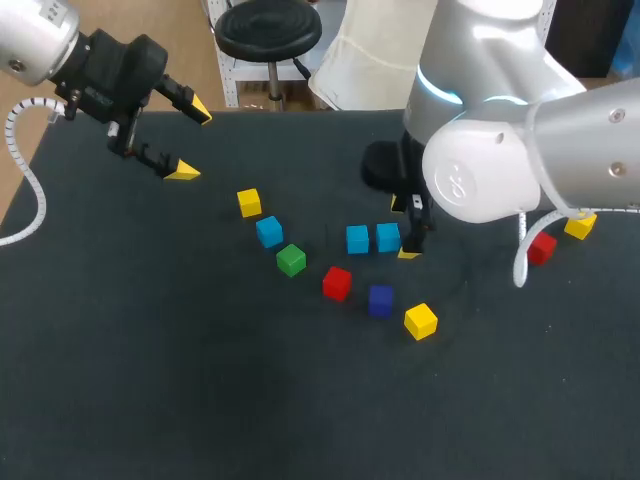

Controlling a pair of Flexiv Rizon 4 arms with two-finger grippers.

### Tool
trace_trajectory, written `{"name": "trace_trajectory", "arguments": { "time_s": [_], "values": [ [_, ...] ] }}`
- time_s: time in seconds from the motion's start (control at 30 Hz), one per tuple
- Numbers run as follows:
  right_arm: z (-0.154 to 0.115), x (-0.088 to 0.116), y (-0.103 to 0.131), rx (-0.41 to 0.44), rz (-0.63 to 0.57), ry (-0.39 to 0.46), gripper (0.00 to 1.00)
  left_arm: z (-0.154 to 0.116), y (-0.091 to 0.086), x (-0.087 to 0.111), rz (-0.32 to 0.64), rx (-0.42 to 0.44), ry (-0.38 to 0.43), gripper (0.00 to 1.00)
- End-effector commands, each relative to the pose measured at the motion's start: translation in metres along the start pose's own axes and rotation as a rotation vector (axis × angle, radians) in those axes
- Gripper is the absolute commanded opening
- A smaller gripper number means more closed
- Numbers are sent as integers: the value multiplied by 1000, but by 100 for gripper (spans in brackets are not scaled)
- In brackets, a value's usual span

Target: Place the blue cubes, place green cubes on the blue cubes, place the yellow cubes on the green cubes, then place the red cubes on the yellow cubes, and place purple cube on the red cubes.

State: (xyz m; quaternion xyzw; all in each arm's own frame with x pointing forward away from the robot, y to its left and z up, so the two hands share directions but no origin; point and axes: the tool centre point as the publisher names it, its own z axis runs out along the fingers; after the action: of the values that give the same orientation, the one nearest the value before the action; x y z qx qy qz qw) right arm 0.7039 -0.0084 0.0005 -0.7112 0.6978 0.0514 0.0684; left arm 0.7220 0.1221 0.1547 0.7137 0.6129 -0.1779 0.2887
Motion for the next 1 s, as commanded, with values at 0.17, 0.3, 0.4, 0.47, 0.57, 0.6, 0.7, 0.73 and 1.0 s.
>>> {"name": "trace_trajectory", "arguments": {
  "time_s": [0.17, 0.3, 0.4, 0.47, 0.57, 0.6, 0.7, 0.73, 1.0],
  "values": [
    [3, -6, -3, -5, -13, 1, 97, 0, -1, 1, 3, -2, -1, 100],
    [6, -6, -2, -7, -16, 3, 46, 0, -1, 1, 3, -2, -1, 100],
    [7, -5, -1, -11, -14, 2, 42, 0, -1, 1, 3, -2, -1, 100],
    [8, -4, 0, -13, -12, 2, 36, 0, -1, 1, 3, -2, -1, 100],
    [8, -4, 1, -14, -9, 2, 29, 0, -1, 1, 3, -2, -1, 100],
    [8, -4, 1, -14, -8, 1, 23, 0, -1, 1, 3, -2, -1, 100],
    [8, -4, 2, -11, -8, 0, 15, 0, -1, 1, 3, -2, -1, 100],
    [7, -4, 2, -11, -8, -1, 15, 0, -1, 1, 3, -2, -1, 100],
    [6, -4, 2, -8, -9, -4, 27, 0, -1, 1, 3, -2, -1, 100]
  ]
}}
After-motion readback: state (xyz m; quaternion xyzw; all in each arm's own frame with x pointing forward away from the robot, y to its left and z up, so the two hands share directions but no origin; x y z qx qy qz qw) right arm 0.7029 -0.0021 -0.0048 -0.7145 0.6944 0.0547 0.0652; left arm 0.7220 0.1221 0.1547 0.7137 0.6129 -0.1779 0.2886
